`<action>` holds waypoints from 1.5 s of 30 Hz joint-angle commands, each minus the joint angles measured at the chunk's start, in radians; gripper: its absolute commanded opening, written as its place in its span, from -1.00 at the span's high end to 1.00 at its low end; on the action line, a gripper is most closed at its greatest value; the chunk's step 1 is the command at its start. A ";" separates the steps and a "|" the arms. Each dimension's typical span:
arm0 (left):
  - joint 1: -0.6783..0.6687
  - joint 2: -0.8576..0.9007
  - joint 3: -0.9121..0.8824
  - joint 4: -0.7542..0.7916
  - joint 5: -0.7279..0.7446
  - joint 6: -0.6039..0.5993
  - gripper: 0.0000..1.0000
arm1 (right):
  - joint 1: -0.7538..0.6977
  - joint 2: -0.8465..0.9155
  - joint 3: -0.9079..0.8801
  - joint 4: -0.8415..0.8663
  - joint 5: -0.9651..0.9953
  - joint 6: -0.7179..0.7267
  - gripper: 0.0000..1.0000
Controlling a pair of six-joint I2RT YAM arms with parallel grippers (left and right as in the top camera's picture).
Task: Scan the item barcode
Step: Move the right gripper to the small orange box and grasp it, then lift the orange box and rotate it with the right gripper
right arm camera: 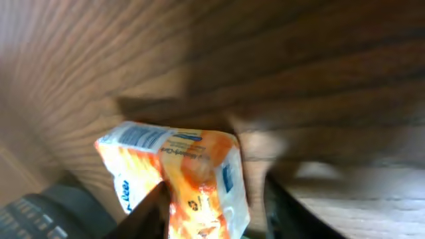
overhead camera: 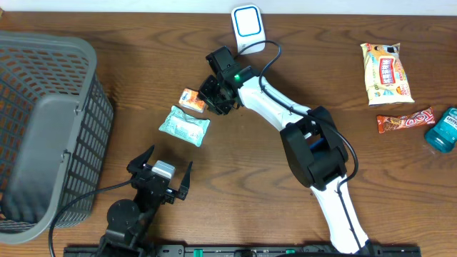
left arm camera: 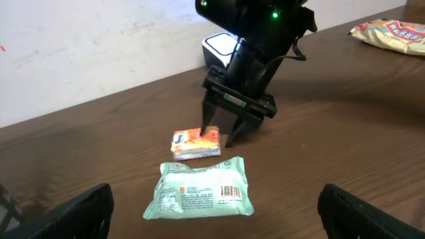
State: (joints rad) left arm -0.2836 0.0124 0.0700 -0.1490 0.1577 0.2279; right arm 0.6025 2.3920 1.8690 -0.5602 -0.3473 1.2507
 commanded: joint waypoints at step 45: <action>-0.004 -0.002 -0.016 -0.025 0.006 -0.013 -0.95 | -0.137 -0.221 -0.016 -0.304 0.068 -0.871 0.38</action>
State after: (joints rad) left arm -0.2836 0.0124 0.0700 -0.1490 0.1577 0.2283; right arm 0.4397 2.2028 1.8557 -0.8600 -0.2802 0.4313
